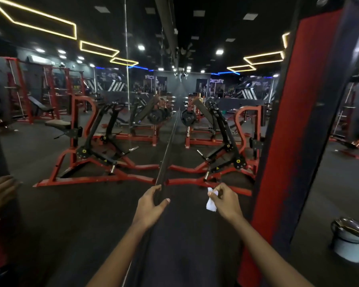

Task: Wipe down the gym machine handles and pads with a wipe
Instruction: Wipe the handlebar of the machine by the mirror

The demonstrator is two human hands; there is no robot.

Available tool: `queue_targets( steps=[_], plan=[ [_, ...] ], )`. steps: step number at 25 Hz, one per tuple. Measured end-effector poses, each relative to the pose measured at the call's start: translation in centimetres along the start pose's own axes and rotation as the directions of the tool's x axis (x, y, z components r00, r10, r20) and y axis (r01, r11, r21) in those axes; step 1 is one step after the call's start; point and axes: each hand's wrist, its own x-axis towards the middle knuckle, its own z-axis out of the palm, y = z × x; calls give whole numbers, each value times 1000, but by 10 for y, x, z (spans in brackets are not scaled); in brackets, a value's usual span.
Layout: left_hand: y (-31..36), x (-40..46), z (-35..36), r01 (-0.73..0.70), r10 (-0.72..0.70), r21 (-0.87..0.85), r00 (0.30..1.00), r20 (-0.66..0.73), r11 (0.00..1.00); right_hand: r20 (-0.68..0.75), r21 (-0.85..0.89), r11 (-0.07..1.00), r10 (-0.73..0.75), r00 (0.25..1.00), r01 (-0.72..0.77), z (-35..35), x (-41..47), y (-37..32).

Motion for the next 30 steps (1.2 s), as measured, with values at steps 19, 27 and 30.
queue_targets(
  steps=[19,27,30],
  plan=[
    [-152,582,175,-51,50,-4,972,230,999,-182,-24,995,92,979,-98,144,517,156],
    [-195,787,262,-104,113,-53,968,225,993,-236,-12,1000,23,971,-27,180,732,222],
    [-194,877,303,-115,128,-71,964,234,991,-264,-9,999,31,964,-35,184,821,249]
  ],
)
